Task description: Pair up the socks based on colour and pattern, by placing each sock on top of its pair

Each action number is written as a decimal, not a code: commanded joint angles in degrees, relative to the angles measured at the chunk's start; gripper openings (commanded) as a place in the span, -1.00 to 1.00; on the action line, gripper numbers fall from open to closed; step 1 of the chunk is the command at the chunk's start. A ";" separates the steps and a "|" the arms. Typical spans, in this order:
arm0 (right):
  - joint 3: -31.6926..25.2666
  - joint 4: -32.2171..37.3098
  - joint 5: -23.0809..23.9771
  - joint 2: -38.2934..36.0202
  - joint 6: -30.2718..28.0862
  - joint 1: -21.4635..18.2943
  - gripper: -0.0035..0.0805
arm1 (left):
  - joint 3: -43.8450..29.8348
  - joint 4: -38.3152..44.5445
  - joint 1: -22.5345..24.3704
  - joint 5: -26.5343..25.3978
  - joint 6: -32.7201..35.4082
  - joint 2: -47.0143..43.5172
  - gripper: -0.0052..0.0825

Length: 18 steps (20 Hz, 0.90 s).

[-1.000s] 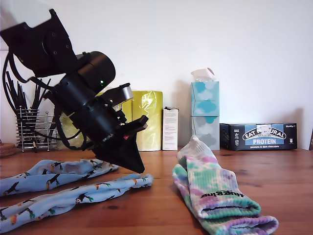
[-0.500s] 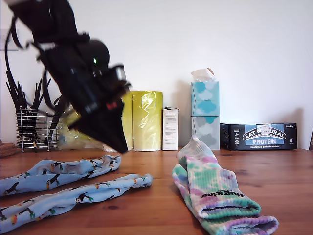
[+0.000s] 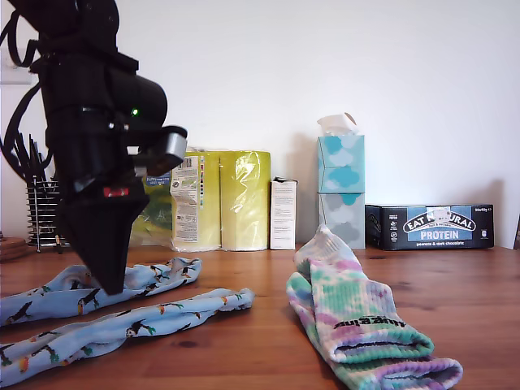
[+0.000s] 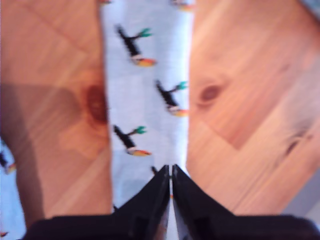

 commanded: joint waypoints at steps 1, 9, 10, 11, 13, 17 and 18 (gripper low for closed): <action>0.02 0.17 -0.17 -0.61 -0.33 0.17 -0.95 | -2.56 2.19 0.24 -0.17 0.52 1.53 -0.94; 0.02 0.35 -0.17 -0.61 -0.35 0.17 -0.95 | -3.02 8.15 0.17 0.24 0.55 3.80 -0.94; 0.02 0.42 -0.17 -0.61 -0.35 0.17 -0.95 | -3.02 7.74 0.17 0.39 0.57 4.79 -0.94; 0.02 0.42 -0.17 -0.61 -0.37 0.17 -0.95 | -3.02 7.28 0.17 1.07 0.66 5.66 -0.94; 0.02 0.37 -0.17 -0.61 -0.35 0.17 -0.95 | -3.02 7.19 -0.04 2.99 0.81 6.93 -0.94; 0.02 0.35 -0.17 -0.61 -0.33 0.17 -0.95 | -3.02 9.01 -0.57 6.23 -1.07 8.83 -0.94; 0.02 0.17 -0.17 -0.61 -0.33 0.17 -0.95 | -3.02 10.34 -0.85 6.95 -4.00 9.55 -0.94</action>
